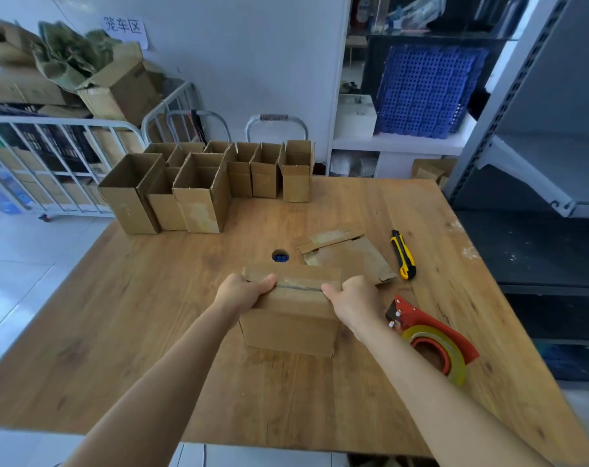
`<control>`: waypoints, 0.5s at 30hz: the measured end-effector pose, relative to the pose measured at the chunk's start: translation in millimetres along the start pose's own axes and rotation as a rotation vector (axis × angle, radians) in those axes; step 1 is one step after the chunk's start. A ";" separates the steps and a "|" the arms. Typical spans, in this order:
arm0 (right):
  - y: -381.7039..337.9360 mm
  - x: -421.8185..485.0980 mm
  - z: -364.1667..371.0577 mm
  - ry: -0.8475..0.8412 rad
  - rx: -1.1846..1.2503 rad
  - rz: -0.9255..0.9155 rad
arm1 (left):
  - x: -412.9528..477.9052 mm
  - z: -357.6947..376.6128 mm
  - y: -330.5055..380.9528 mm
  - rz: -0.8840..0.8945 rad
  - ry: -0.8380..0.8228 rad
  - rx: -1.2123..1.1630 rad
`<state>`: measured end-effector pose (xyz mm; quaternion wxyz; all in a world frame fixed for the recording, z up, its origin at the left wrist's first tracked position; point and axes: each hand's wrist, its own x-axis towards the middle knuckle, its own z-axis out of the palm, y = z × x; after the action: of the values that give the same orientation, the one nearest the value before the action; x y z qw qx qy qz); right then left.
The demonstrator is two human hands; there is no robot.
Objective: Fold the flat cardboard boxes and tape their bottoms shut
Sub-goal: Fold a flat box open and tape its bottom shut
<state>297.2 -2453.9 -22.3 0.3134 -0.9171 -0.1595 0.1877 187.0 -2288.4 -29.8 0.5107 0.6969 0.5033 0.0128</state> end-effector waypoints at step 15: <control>12.5 -17.8 -10.4 0.002 0.692 0.178 | -51.0 -37.4 -4.9 0.370 -0.054 -0.087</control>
<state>288.4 -2475.9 -18.2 0.5881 -0.7671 -0.0057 0.2564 138.6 -2298.8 9.8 0.5427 0.7549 0.3515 0.1096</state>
